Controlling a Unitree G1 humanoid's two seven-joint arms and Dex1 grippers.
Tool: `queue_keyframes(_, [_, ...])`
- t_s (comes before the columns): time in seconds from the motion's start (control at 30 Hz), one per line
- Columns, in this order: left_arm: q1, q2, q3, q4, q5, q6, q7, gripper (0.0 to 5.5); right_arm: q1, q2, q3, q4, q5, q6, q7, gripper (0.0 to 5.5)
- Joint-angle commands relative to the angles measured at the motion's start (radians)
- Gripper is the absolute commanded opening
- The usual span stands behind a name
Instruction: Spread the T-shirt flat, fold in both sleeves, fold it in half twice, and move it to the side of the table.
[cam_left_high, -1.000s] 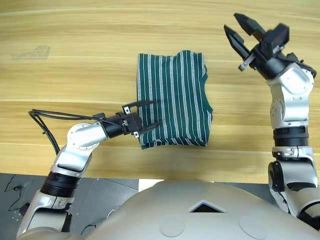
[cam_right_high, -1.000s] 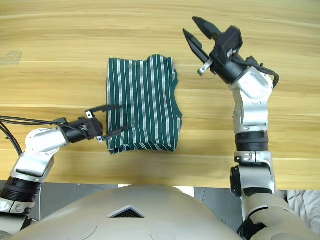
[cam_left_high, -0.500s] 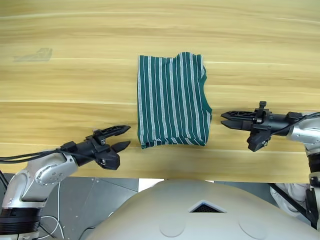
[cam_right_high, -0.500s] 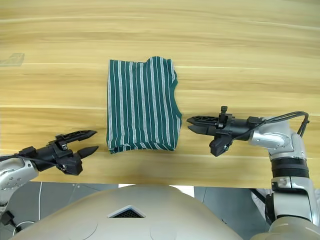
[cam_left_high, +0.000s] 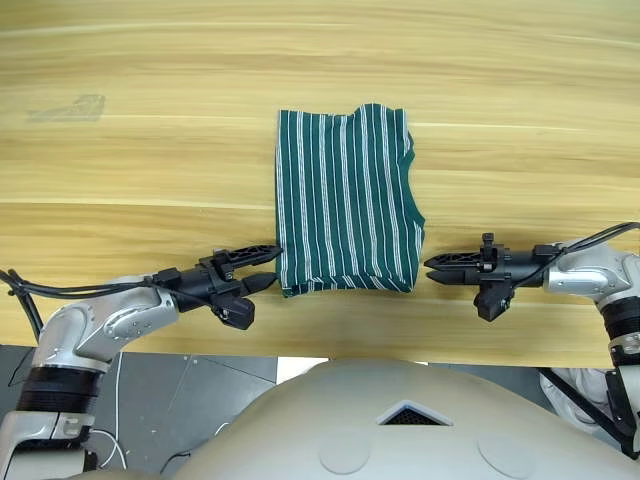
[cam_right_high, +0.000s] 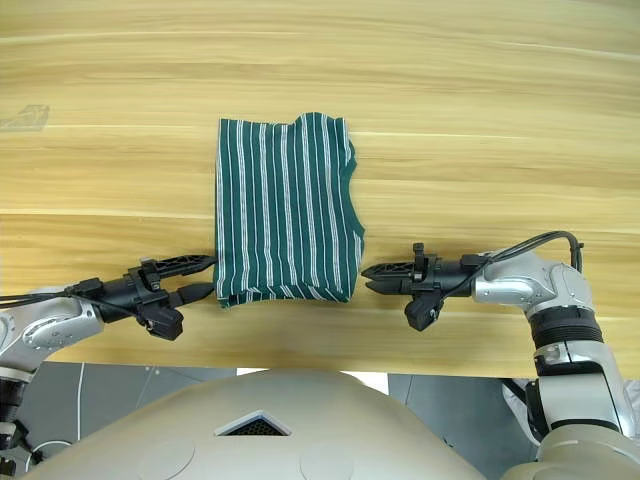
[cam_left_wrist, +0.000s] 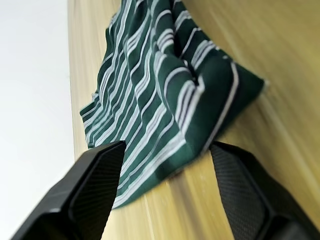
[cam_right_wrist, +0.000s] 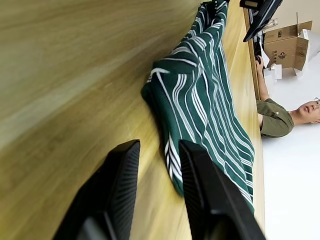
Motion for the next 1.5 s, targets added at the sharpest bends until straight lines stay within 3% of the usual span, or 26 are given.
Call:
queue_keyframes(0.03, [0.009,0.025,-0.102,0.025,0.033,-0.004,-0.063,3.17,-0.011,0.0,0.067,0.003,-0.002,0.047,-0.005,1.63])
queue_keyframes(0.23, [0.02,0.064,-0.133,0.033,0.042,-0.003,-0.049,3.17,-0.032,-0.009,0.099,-0.002,0.006,0.071,-0.047,2.47])
queue_keyframes(0.73, [-0.081,0.04,-0.228,0.102,0.088,-0.011,-0.023,3.17,-0.098,0.041,0.192,0.017,-0.042,0.104,-0.145,2.47])
queue_keyframes(0.87, [-0.094,0.045,-0.244,0.107,0.088,-0.009,-0.016,2.52,-0.1,0.035,0.224,0.022,-0.02,0.115,-0.14,2.5])
queue_keyframes(1.1, [-0.094,0.052,-0.258,0.111,0.095,-0.005,-0.003,1.26,-0.099,0.022,0.247,0.02,-0.01,0.125,-0.151,1.16])
queue_keyframes(1.33, [-0.071,0.067,-0.256,0.102,0.017,0.013,-0.021,0.37,-0.094,0.025,0.252,0.018,-0.024,0.132,-0.172,0.05])
queue_keyframes(1.5, [-0.032,0.119,-0.252,0.043,-0.185,0.097,-0.122,0.19,-0.089,0.025,0.277,0.033,0.069,0.156,-0.146,0.0])
